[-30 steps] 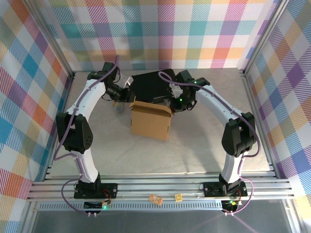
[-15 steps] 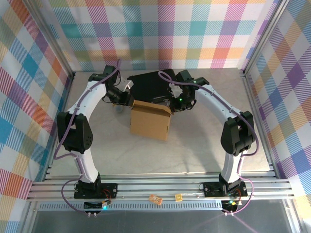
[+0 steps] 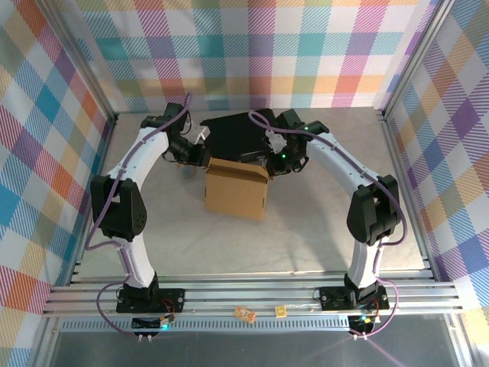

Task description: Fold the paper box

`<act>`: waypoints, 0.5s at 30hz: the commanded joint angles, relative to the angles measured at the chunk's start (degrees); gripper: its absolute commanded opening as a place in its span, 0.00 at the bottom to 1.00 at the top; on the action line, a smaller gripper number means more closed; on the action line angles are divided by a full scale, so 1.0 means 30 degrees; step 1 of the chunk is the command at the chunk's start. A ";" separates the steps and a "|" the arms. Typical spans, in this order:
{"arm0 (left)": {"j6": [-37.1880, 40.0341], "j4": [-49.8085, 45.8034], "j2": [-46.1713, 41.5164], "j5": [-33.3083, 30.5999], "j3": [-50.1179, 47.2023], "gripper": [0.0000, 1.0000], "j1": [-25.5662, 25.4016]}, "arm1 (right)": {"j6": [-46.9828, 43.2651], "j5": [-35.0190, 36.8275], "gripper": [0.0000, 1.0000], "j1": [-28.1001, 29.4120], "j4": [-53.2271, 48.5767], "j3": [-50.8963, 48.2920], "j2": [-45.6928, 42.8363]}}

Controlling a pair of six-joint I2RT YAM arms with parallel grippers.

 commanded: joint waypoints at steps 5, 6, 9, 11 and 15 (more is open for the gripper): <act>-0.0112 0.0146 0.0276 0.0624 0.0674 0.18 -0.0259 | -0.0201 -0.0514 0.00 -0.0108 -0.0338 0.0662 0.0317; -0.0153 0.0189 0.0220 0.0541 0.0665 0.16 -0.0270 | -0.0190 -0.0514 0.00 -0.0116 -0.0343 0.0667 0.0317; -0.0255 0.0182 0.0060 0.0376 0.0666 0.18 -0.0273 | -0.0216 -0.0514 0.00 -0.0116 -0.0388 0.0696 0.0326; -0.0368 0.0211 -0.0005 0.0244 0.0683 0.24 -0.0274 | -0.0216 -0.0489 0.00 -0.0107 -0.0394 0.0711 0.0319; -0.0456 0.0241 -0.0006 0.0184 0.0654 0.24 -0.0303 | -0.0218 -0.0536 0.00 -0.0112 -0.0373 0.0765 0.0376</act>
